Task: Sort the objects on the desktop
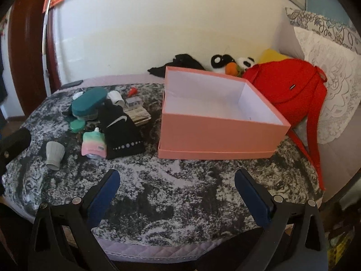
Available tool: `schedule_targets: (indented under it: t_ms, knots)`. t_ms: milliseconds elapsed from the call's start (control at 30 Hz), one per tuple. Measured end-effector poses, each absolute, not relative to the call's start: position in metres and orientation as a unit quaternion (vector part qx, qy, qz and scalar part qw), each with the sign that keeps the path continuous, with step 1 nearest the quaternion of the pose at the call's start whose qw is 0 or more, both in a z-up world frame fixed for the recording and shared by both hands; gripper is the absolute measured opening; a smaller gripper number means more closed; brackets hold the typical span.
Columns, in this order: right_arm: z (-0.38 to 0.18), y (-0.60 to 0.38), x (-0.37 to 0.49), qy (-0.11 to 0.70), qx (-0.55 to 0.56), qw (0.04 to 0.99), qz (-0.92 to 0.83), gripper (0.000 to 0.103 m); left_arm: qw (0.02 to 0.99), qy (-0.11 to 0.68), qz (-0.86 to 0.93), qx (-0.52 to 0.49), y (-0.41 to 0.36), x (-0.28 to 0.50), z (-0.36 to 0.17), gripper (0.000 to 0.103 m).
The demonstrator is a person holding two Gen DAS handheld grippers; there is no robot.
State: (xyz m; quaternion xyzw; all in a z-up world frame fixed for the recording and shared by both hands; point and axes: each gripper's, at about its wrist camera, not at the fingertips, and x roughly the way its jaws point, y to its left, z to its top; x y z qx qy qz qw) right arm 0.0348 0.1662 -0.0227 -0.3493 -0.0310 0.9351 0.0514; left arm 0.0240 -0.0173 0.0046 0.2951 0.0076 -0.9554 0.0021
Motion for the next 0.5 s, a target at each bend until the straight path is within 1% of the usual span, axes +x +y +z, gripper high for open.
schedule_targets:
  t_ms: [100,500]
  knots:
    - [-0.02,0.165,0.035,-0.032,-0.346,0.062,0.936,0.103,0.009,-0.008,-0.96,0.281,-0.017,0.029,0.003,0.103]
    - [0.003,0.162,0.042,-0.016,-0.327,0.072,0.942,0.103,0.023,-0.013,-0.962,0.273,-0.017,0.035,0.006,0.103]
